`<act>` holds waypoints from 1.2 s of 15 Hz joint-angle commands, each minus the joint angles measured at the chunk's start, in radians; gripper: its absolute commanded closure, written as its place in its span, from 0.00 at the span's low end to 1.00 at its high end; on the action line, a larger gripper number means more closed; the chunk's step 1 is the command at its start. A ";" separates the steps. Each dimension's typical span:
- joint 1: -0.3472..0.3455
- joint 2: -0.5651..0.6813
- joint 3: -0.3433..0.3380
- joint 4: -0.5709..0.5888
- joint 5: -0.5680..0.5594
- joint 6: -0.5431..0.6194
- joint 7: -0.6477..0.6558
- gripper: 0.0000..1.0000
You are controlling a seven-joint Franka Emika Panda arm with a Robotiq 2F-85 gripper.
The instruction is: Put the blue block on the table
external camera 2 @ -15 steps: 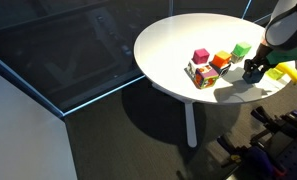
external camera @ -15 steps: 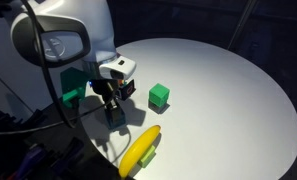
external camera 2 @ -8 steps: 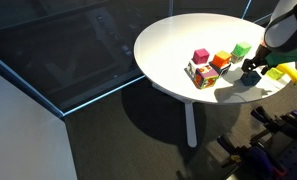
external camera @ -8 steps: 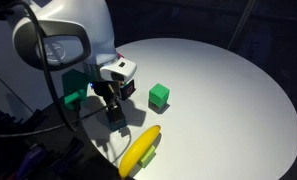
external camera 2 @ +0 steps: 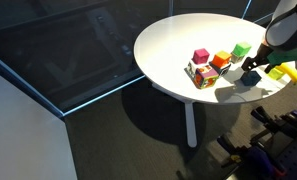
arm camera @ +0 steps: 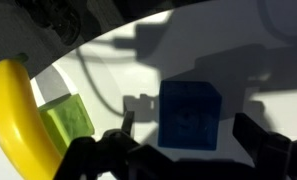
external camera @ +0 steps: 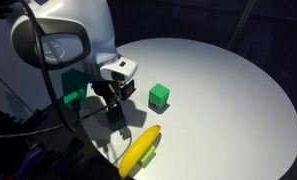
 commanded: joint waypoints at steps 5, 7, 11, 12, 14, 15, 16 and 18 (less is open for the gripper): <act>0.029 -0.185 0.038 -0.055 0.017 -0.090 -0.046 0.00; 0.046 -0.224 0.061 -0.070 0.007 -0.110 -0.051 0.00; 0.100 -0.276 0.094 -0.112 -0.071 -0.142 -0.023 0.00; 0.111 -0.287 0.102 -0.129 -0.099 -0.140 -0.020 0.00; 0.129 -0.313 0.114 -0.166 -0.156 -0.130 -0.015 0.00; 0.133 -0.331 0.120 -0.185 -0.177 -0.133 -0.020 0.00; 0.134 -0.352 0.125 -0.208 -0.191 -0.132 -0.031 0.00; 0.131 -0.402 0.137 -0.255 -0.201 -0.133 -0.051 0.00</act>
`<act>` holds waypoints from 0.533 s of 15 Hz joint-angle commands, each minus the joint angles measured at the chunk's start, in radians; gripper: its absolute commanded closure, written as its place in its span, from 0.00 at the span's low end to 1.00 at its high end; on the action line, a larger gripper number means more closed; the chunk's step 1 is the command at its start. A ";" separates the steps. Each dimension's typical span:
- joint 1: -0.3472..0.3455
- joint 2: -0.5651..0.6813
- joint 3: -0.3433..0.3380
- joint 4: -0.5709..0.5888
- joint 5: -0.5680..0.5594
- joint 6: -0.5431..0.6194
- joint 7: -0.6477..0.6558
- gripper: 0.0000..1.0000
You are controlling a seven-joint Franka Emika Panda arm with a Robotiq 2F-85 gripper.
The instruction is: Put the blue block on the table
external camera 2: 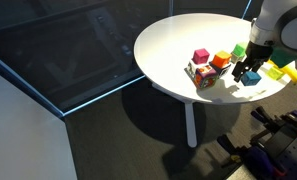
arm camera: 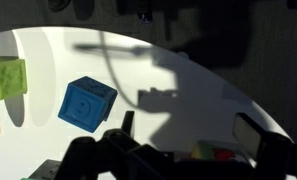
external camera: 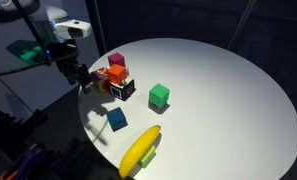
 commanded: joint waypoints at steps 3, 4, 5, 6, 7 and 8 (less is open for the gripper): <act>-0.016 -0.191 0.028 -0.146 -0.008 -0.024 -0.047 0.00; -0.018 -0.223 0.031 -0.166 0.003 -0.031 -0.036 0.00; -0.019 -0.252 0.034 -0.183 0.019 -0.036 -0.043 0.00; -0.013 -0.228 0.037 -0.128 0.055 -0.056 -0.059 0.00; -0.012 -0.256 0.037 -0.139 0.080 -0.055 -0.056 0.00; -0.009 -0.278 0.038 -0.136 0.113 -0.071 -0.061 0.00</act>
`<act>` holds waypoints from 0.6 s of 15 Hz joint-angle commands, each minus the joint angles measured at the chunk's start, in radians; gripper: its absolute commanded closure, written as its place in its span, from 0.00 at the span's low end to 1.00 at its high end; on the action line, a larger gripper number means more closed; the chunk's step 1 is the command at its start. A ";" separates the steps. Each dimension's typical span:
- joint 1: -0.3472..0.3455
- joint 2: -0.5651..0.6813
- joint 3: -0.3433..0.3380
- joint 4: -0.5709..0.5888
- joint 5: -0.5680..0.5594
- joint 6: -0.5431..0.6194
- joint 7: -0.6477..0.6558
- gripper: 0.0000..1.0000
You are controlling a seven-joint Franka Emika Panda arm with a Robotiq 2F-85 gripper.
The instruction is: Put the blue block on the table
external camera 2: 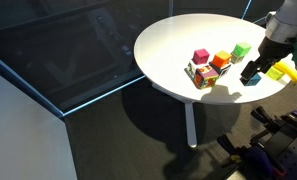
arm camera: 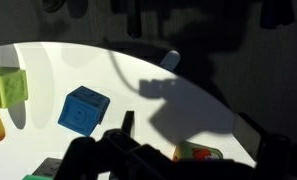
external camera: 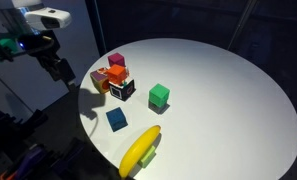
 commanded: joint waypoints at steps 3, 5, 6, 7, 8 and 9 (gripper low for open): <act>-0.006 -0.128 0.016 0.011 0.149 -0.087 -0.043 0.00; -0.007 -0.163 0.017 0.013 0.177 -0.109 -0.044 0.00; -0.007 -0.181 0.018 0.013 0.188 -0.121 -0.044 0.00; -0.008 -0.199 0.018 0.013 0.197 -0.132 -0.042 0.00; -0.009 -0.220 0.017 0.013 0.207 -0.146 -0.041 0.00; -0.010 -0.242 0.017 0.013 0.215 -0.165 -0.040 0.00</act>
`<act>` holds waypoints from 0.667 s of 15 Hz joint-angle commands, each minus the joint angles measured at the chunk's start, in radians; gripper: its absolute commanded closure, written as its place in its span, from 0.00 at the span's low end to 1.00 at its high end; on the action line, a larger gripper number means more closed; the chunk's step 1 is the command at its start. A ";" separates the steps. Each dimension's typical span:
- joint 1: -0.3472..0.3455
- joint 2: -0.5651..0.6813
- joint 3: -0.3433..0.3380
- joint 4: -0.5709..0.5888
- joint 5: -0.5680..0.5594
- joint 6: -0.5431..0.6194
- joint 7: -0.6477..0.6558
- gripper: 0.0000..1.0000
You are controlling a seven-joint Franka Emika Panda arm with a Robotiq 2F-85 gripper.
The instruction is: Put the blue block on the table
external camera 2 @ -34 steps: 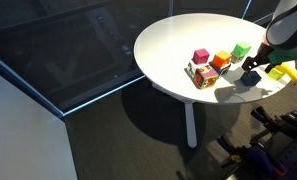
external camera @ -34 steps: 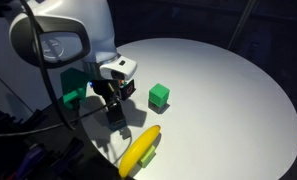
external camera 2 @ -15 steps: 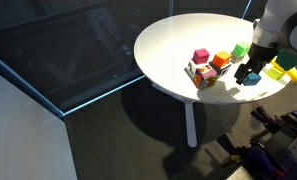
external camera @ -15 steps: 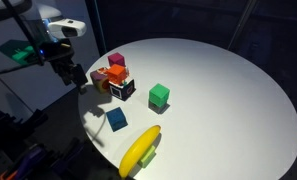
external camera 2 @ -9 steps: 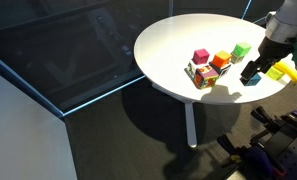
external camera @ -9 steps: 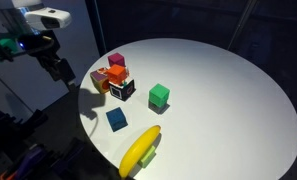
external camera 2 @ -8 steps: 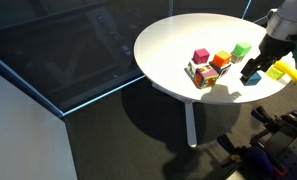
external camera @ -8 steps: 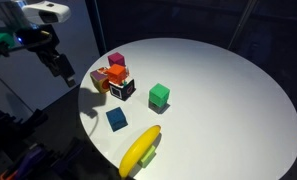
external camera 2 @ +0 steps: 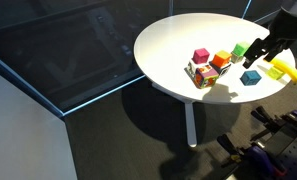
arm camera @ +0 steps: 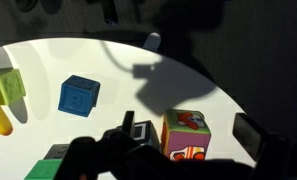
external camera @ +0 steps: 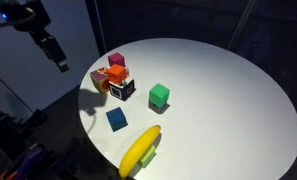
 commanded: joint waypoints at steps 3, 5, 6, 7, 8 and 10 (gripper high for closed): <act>-0.018 -0.139 0.008 0.001 0.049 -0.109 -0.016 0.00; -0.022 -0.178 0.009 0.001 0.054 -0.136 -0.014 0.00; -0.024 -0.194 0.009 0.007 0.057 -0.158 -0.013 0.00; -0.027 -0.208 0.011 0.014 0.054 -0.185 -0.009 0.00; -0.030 -0.222 0.014 0.019 0.051 -0.209 -0.007 0.00; -0.036 -0.249 0.020 0.029 0.041 -0.261 0.000 0.00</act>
